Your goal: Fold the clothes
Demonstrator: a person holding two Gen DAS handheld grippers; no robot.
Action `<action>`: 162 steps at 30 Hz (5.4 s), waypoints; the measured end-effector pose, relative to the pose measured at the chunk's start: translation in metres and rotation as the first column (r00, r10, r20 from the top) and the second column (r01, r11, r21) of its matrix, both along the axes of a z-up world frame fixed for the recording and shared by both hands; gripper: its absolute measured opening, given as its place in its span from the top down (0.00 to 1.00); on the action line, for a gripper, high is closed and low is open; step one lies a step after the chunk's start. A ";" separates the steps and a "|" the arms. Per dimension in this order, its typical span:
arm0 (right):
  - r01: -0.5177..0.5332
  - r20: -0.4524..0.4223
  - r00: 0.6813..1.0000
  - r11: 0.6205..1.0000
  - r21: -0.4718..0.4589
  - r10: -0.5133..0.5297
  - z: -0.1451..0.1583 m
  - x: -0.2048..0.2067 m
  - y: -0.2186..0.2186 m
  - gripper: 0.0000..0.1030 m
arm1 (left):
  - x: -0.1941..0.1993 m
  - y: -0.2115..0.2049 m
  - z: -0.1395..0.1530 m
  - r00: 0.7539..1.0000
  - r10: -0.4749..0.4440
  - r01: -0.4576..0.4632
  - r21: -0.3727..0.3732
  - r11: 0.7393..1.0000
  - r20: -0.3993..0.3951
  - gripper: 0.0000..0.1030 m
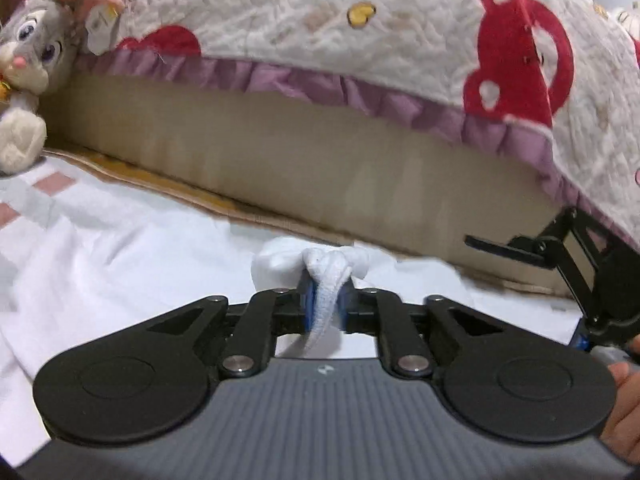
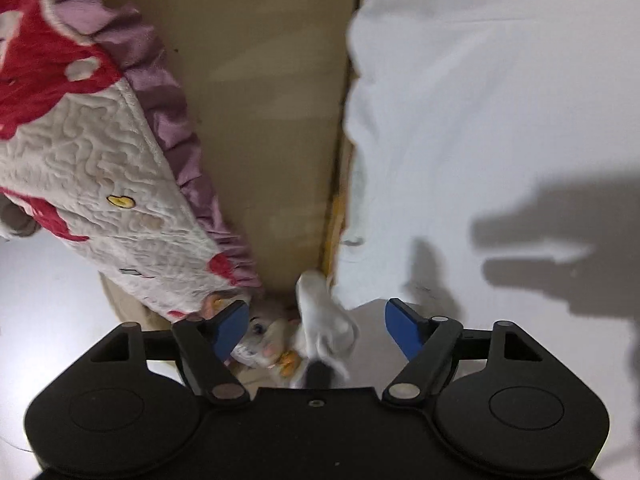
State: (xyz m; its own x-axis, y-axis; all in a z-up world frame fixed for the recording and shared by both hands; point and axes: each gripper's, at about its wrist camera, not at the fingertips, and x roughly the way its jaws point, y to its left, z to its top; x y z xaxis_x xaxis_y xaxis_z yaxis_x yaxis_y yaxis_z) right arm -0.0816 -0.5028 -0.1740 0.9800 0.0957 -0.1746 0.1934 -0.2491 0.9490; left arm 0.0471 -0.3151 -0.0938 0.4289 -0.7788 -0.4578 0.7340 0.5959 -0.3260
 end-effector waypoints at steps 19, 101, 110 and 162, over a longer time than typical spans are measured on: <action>-0.439 -0.398 0.885 0.724 -0.532 0.244 0.027 0.071 0.030 0.23 | 0.052 0.134 -0.033 0.996 0.035 -0.025 0.124 0.992 -0.077 0.52; -0.453 -0.553 0.825 0.453 -0.768 -0.114 0.038 -0.044 -0.066 0.59 | 0.148 0.004 -0.042 0.985 -0.069 -0.005 0.430 0.903 0.156 0.33; -0.406 -0.492 0.867 0.458 -0.790 -0.080 0.025 -0.035 -0.064 0.92 | 0.165 -0.009 -0.056 0.986 0.027 -0.100 0.455 0.885 0.164 0.98; -0.357 -0.464 0.884 0.558 -0.749 -0.059 0.045 -0.009 -0.076 0.96 | 0.140 0.130 -0.076 0.956 0.273 -0.239 0.260 0.936 -0.105 0.87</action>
